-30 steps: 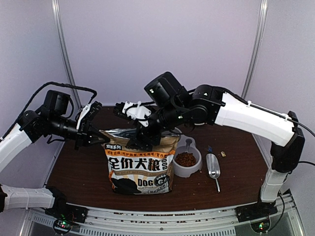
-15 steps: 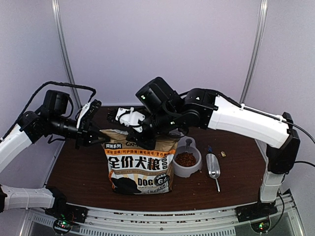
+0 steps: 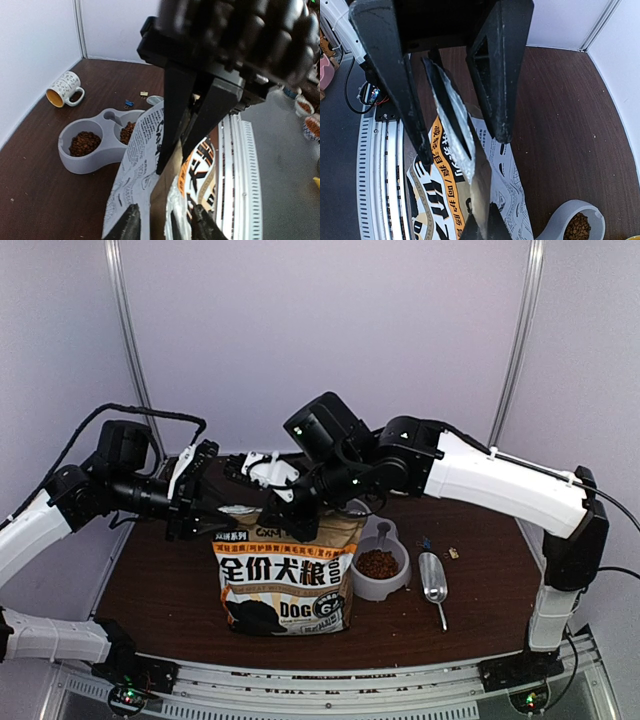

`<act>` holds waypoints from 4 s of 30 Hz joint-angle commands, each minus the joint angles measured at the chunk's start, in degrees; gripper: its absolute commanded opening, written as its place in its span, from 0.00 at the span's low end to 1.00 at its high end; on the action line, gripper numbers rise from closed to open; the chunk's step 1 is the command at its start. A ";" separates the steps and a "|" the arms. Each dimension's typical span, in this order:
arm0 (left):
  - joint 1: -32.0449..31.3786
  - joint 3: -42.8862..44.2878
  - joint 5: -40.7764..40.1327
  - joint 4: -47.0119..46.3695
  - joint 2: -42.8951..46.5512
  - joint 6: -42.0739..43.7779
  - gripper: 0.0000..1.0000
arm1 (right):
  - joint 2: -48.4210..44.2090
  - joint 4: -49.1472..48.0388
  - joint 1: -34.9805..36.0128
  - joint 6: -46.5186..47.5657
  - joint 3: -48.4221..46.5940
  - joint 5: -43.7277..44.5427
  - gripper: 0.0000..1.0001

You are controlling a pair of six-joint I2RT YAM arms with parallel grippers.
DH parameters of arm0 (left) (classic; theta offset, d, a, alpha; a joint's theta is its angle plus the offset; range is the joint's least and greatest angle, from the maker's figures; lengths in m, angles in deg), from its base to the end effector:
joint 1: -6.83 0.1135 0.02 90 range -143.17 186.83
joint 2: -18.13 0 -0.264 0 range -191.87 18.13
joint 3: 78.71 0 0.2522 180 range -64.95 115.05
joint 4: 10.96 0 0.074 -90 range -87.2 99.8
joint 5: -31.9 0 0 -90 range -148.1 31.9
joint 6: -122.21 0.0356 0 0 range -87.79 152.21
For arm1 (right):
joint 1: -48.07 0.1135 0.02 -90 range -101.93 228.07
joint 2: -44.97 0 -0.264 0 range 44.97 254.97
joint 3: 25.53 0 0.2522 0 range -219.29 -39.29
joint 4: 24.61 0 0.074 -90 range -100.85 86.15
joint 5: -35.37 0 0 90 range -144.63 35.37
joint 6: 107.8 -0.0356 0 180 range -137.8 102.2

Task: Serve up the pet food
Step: Press the seal on the pet food bag.

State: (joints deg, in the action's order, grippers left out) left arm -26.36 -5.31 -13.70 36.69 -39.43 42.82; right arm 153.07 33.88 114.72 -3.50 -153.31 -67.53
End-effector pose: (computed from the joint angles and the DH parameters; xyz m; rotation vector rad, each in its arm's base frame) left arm 0.1583 -0.1333 0.3527 1.2077 1.7444 -1.0534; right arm 0.1608 0.3926 0.3812 -1.6097 1.6919 0.7293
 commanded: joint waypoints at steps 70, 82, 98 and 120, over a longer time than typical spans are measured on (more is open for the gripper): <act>-0.66 -2.25 -17.51 -5.37 10.09 -15.24 0.50 | -31.80 -6.95 -5.00 -1.95 37.58 11.82 0.00; -0.43 -1.20 -23.42 -0.07 11.78 -51.17 0.82 | -32.26 -17.74 2.80 3.83 44.21 29.25 0.00; -0.39 -6.74 -10.87 -11.90 3.62 -65.03 0.78 | -30.22 -21.82 9.46 6.01 48.04 34.76 0.00; -0.56 -5.89 -3.49 -10.47 1.73 -63.81 0.42 | -27.75 -21.40 10.00 6.80 47.18 36.11 0.00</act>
State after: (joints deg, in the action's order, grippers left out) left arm -27.02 -12.70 -19.12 29.15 -37.09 -22.27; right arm 123.15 8.94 124.03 3.52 -106.47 -30.11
